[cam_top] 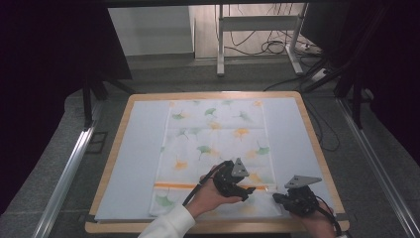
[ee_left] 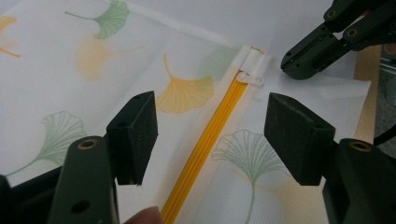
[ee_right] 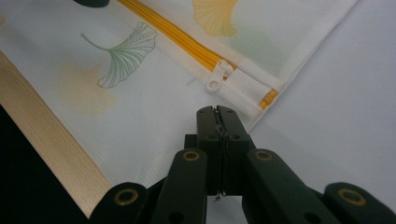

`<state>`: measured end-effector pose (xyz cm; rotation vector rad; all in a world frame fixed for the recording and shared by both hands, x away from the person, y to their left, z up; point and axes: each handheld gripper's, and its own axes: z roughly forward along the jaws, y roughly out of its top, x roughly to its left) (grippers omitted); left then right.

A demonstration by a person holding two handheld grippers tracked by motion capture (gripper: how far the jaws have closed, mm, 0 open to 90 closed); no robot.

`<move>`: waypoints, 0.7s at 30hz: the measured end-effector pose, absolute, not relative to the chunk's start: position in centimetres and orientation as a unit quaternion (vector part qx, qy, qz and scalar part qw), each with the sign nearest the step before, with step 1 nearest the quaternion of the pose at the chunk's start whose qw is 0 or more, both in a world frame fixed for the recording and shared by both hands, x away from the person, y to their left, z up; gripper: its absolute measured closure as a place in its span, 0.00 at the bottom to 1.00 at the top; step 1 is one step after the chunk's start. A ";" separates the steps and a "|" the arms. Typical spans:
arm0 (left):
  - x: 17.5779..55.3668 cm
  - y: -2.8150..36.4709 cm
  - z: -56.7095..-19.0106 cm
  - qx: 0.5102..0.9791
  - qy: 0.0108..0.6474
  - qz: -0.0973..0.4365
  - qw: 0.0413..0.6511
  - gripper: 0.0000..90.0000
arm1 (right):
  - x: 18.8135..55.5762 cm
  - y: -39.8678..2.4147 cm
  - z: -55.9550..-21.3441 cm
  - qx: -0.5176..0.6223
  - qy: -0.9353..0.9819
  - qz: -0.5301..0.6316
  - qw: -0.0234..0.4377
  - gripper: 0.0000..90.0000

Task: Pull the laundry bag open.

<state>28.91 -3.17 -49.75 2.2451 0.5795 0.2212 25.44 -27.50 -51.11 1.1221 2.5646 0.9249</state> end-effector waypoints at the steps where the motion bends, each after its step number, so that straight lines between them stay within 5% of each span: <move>1: 29.0 -3.5 -49.9 0.887 0.226 0.086 0.393 0.39 | 25.4 -27.5 -51.1 0.378 0.866 0.313 0.097 0.98; 21: 29.6 -8.0 -51.0 0.907 0.184 0.076 0.370 0.50 | 24.5 -27.4 -51.3 0.376 0.868 0.312 0.086 0.99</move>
